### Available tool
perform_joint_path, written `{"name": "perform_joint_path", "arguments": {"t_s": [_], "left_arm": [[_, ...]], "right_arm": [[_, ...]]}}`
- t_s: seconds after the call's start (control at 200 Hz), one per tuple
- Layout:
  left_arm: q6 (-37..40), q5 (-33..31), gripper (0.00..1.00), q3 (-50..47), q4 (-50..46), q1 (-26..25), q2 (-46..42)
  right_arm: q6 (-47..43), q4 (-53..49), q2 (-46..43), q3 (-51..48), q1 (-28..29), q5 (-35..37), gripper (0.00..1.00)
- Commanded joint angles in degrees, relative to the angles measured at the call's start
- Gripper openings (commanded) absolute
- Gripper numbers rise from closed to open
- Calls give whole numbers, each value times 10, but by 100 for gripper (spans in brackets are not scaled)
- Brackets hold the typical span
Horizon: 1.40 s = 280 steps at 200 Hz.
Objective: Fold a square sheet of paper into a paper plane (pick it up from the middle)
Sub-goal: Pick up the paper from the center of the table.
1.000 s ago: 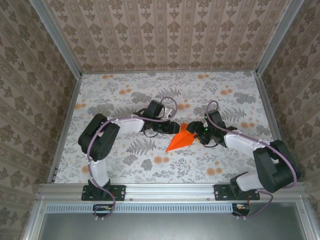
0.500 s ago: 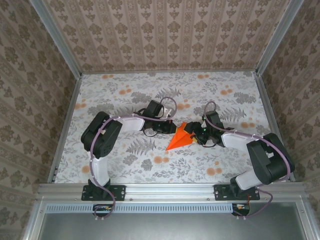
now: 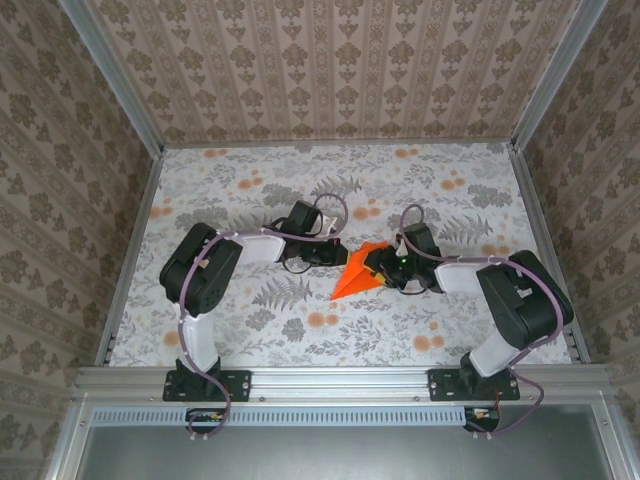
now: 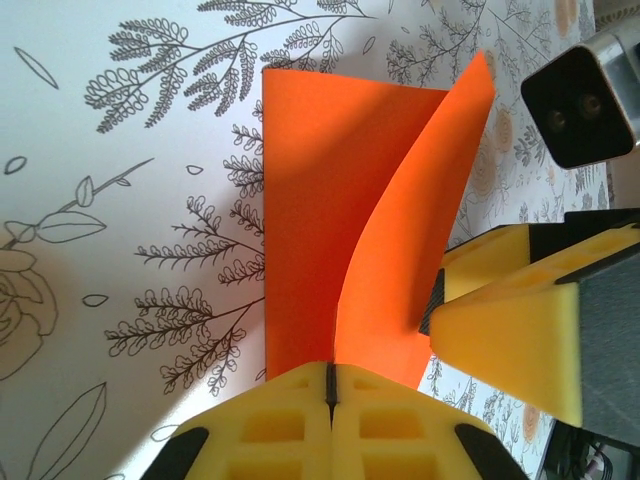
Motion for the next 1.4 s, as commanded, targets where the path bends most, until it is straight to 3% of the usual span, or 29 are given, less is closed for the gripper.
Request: {"name": "perform_joint_path", "arguments": {"t_s": [0.0, 0.315, 0.5, 0.67, 0.795, 0.88, 0.99, 1.395], "left_arm": [[-6, -2, 6, -7, 14, 6, -15], [-46, 3, 12, -14, 27, 18, -23], [-83, -15, 30, -37, 35, 36, -63], [-120, -40, 57, -87, 37, 62, -132], [-138, -38, 81, -128, 35, 79, -193], [-157, -23, 91, -148, 47, 81, -221], [-212, 50, 100, -164, 120, 77, -224], [-312, 97, 98, -162, 290, 58, -205]], "right_arm": [[1, 35, 19, 19, 6, -22, 40], [-5, 102, 70, 32, 12, -19, 26], [1, 156, 67, 19, 12, 6, 11], [-16, 156, 20, 23, 8, 0, 8], [-19, 150, -12, 46, 0, -44, 7], [-10, 157, -21, 70, -5, -87, 8], [13, 172, -20, 105, -6, -131, 8], [162, 349, 45, 140, -5, -195, 8]]}}
